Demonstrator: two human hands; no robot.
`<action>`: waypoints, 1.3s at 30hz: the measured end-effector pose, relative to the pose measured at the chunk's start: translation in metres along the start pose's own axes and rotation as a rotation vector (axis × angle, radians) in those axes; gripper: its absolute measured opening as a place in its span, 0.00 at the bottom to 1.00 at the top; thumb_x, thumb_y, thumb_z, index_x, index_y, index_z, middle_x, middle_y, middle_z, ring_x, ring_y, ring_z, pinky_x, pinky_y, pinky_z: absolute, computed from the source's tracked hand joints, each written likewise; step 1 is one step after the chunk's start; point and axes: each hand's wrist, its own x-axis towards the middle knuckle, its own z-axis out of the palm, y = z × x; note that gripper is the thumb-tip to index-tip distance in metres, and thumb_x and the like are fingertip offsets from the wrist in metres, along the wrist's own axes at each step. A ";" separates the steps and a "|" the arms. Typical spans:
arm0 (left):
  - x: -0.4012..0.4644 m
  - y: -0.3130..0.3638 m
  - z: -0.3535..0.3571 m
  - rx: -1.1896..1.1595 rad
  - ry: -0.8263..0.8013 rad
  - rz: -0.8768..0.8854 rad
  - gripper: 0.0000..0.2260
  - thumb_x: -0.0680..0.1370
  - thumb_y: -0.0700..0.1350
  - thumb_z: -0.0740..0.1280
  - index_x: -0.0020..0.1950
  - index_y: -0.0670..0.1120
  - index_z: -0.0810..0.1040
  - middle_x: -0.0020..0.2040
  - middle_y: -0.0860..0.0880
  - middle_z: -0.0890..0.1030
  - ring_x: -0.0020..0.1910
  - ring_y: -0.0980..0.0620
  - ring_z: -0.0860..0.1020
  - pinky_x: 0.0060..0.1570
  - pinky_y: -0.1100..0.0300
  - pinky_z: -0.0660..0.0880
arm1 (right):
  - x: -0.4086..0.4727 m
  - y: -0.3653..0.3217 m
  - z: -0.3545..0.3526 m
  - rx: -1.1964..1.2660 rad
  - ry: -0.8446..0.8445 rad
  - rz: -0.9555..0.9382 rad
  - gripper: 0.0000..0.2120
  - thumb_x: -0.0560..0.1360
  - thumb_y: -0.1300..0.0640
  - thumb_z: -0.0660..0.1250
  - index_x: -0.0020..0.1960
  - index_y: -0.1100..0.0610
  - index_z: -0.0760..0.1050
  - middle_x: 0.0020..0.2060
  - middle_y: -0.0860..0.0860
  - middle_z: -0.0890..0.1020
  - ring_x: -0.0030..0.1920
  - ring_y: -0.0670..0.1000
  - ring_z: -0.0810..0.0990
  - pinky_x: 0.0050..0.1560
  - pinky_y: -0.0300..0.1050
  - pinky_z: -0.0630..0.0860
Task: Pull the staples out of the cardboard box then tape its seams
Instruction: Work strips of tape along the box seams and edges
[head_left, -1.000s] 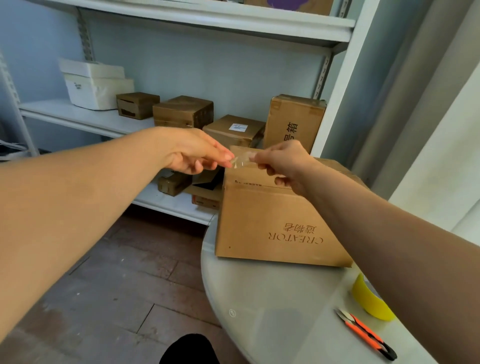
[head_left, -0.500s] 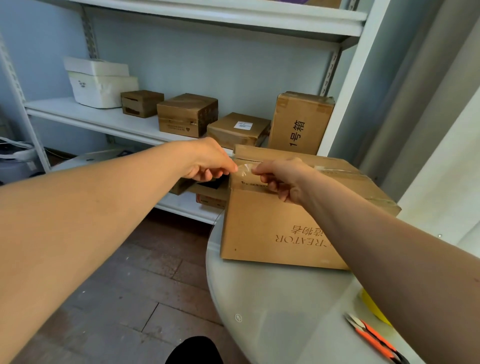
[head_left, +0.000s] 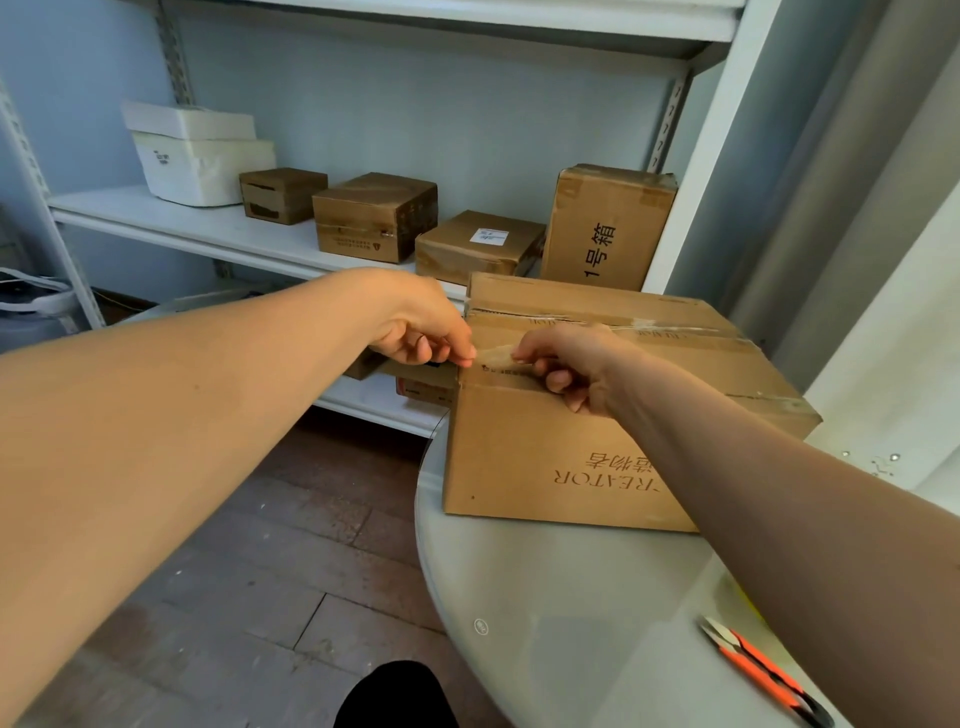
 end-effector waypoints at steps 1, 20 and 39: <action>-0.001 -0.001 0.001 0.007 -0.003 0.003 0.04 0.76 0.34 0.67 0.47 0.42 0.76 0.39 0.46 0.79 0.29 0.58 0.69 0.17 0.73 0.61 | -0.001 0.000 0.000 -0.018 -0.003 -0.007 0.12 0.71 0.58 0.69 0.31 0.55 0.71 0.24 0.47 0.70 0.22 0.44 0.63 0.23 0.38 0.59; -0.004 -0.010 0.008 0.309 0.083 0.186 0.05 0.76 0.36 0.67 0.45 0.46 0.76 0.36 0.48 0.72 0.31 0.55 0.66 0.17 0.70 0.59 | 0.005 0.006 0.010 -0.269 0.099 -0.177 0.08 0.71 0.54 0.73 0.42 0.59 0.79 0.24 0.51 0.74 0.21 0.46 0.68 0.20 0.37 0.63; -0.005 -0.016 0.005 0.181 -0.029 0.185 0.19 0.78 0.34 0.63 0.51 0.59 0.81 0.44 0.50 0.76 0.34 0.57 0.70 0.25 0.68 0.66 | 0.006 0.004 0.006 -0.212 0.038 -0.137 0.03 0.75 0.63 0.66 0.48 0.62 0.76 0.25 0.52 0.73 0.14 0.44 0.65 0.16 0.33 0.60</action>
